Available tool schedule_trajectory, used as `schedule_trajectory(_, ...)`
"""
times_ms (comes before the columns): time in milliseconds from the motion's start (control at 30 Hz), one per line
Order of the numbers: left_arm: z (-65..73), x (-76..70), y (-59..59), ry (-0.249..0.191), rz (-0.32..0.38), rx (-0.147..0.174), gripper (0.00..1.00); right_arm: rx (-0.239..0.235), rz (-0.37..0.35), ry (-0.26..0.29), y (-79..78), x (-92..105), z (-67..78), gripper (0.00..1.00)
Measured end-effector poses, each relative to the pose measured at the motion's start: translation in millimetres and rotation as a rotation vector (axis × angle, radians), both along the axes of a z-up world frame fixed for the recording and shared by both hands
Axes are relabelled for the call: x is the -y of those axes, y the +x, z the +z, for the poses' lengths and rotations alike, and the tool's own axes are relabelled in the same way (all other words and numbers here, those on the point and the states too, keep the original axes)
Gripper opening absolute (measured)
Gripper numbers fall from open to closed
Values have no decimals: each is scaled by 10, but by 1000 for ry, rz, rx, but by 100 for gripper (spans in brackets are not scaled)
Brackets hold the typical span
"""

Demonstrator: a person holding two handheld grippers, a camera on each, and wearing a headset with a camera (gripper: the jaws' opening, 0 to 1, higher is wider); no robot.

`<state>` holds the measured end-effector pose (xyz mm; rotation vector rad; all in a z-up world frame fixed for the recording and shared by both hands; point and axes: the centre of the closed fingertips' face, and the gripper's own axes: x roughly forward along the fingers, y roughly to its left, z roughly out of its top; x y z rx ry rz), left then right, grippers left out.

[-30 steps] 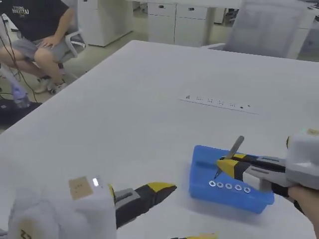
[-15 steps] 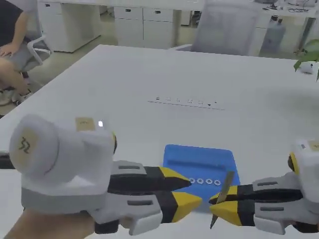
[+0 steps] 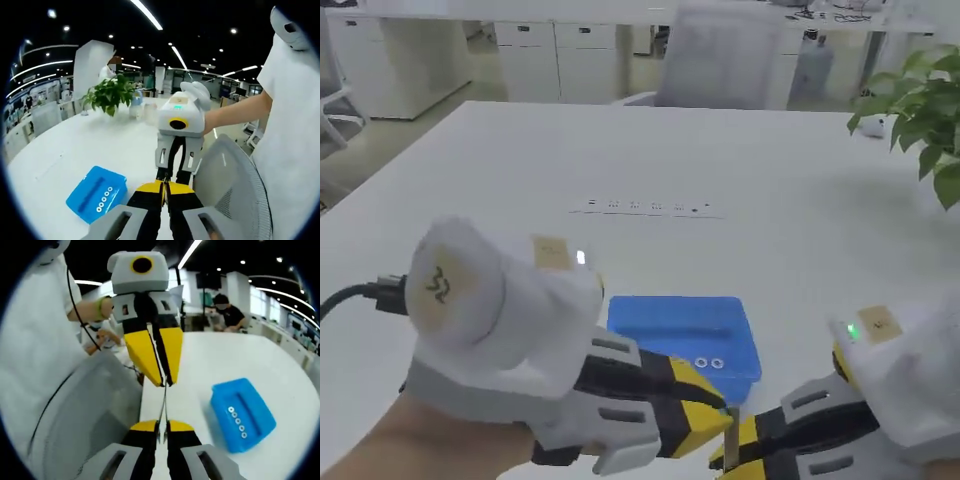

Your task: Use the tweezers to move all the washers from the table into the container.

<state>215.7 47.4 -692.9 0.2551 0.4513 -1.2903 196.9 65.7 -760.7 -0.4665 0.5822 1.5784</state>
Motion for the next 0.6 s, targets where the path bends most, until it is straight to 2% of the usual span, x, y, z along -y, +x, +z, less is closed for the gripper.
schedule_trajectory(133,-65,52,-4,19,-30,-5,0,45,23,-60,33,70,-73,3)
schedule_trajectory(200,-110,48,-17,45,-47,-5,0,64,32,-88,55,103,-125,3)
schedule_trajectory(300,-266,-25,13,142,-76,53,0,95,17,-129,139,148,-230,4)
schedule_trajectory(400,-474,-89,34,222,-89,73,0,126,0,-181,235,180,-387,5)
schedule_trajectory(467,-562,-70,55,209,-84,62,0,142,0,-200,261,164,-497,5)
schedule_trajectory(500,-634,-92,74,226,-76,46,0,148,-1,-210,267,154,-564,5)
schedule_trajectory(600,-785,-126,91,270,-91,38,0,172,3,-232,281,142,-704,5)
